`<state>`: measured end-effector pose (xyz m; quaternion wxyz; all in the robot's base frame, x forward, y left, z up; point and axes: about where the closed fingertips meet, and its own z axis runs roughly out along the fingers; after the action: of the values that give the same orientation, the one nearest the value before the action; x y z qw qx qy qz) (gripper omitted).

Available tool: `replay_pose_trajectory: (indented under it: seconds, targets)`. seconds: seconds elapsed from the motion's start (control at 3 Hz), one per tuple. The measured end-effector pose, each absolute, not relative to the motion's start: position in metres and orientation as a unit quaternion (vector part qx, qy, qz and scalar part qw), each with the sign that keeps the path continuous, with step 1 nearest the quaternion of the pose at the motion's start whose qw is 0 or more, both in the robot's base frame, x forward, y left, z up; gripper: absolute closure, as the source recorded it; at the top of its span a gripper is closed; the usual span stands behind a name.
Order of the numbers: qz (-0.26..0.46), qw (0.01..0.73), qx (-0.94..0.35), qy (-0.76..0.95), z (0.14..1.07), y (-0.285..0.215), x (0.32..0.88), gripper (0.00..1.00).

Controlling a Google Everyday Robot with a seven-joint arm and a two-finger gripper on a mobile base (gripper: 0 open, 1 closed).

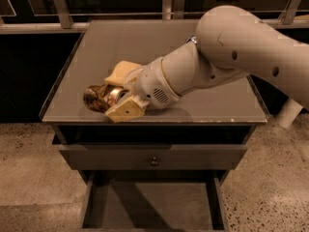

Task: Place orange can into middle drawer

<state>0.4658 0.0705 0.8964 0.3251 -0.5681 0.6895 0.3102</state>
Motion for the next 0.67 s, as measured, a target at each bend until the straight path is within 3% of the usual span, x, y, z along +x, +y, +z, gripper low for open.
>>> replay_pose_trajectory:
  seconds: [0.67]
  targets:
    - [0.293,0.352,-0.565,0.686,0.898,0.076,0.431,1.00]
